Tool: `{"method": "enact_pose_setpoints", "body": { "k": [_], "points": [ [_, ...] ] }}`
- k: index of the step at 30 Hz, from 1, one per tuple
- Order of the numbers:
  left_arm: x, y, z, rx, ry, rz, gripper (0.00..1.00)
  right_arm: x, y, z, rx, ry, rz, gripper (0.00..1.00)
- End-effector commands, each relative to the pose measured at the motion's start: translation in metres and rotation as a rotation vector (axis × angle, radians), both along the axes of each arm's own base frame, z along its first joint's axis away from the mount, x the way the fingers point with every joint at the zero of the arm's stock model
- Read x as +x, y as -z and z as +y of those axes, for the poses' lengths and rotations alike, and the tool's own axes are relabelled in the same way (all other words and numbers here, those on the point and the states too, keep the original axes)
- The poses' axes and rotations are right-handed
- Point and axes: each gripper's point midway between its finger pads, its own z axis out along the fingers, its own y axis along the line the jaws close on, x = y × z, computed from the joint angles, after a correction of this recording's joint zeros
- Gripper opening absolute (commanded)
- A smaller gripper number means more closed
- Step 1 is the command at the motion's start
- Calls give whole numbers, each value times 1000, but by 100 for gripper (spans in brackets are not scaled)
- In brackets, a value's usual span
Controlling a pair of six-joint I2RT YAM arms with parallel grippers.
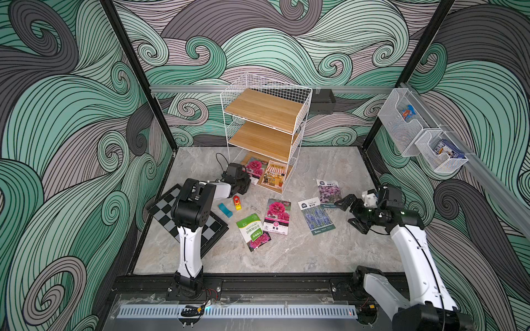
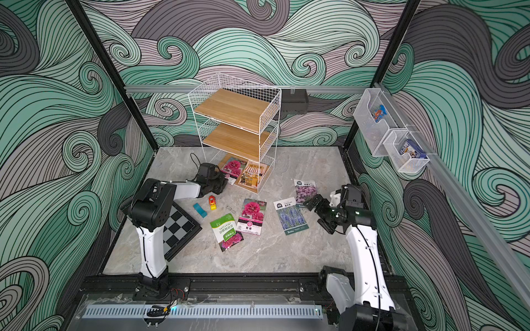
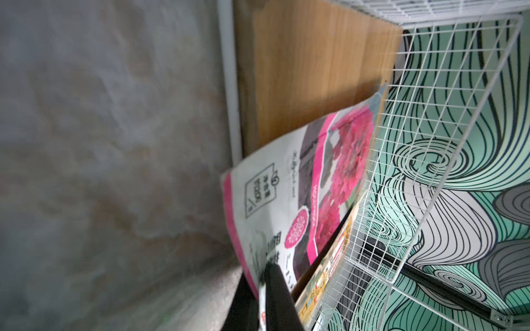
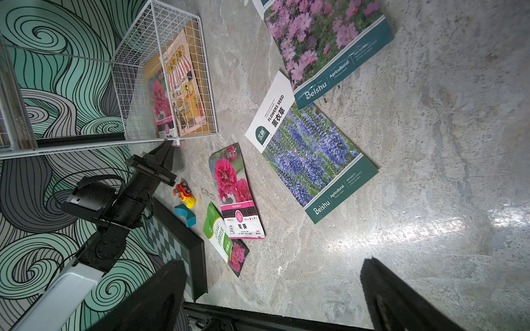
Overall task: Take the seed bag off the shelf
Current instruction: Pick up the seed packet from the shelf.
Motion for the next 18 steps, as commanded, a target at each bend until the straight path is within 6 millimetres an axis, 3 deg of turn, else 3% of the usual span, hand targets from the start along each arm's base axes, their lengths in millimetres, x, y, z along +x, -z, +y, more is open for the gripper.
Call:
{"method": "enact_pose_setpoints", "body": {
  "k": [1, 6, 18],
  "points": [
    [-12, -9, 2, 9, 37, 14, 4, 4, -8, 1, 11, -2, -27, 99],
    [-22, -31, 4, -11, 34, -19, 0, 5, -8, 1, 10, -1, -29, 99],
    [-69, -122, 22, 20, 39, -98, 0, 11, -11, 1, 32, 19, -44, 99]
  ]
}}
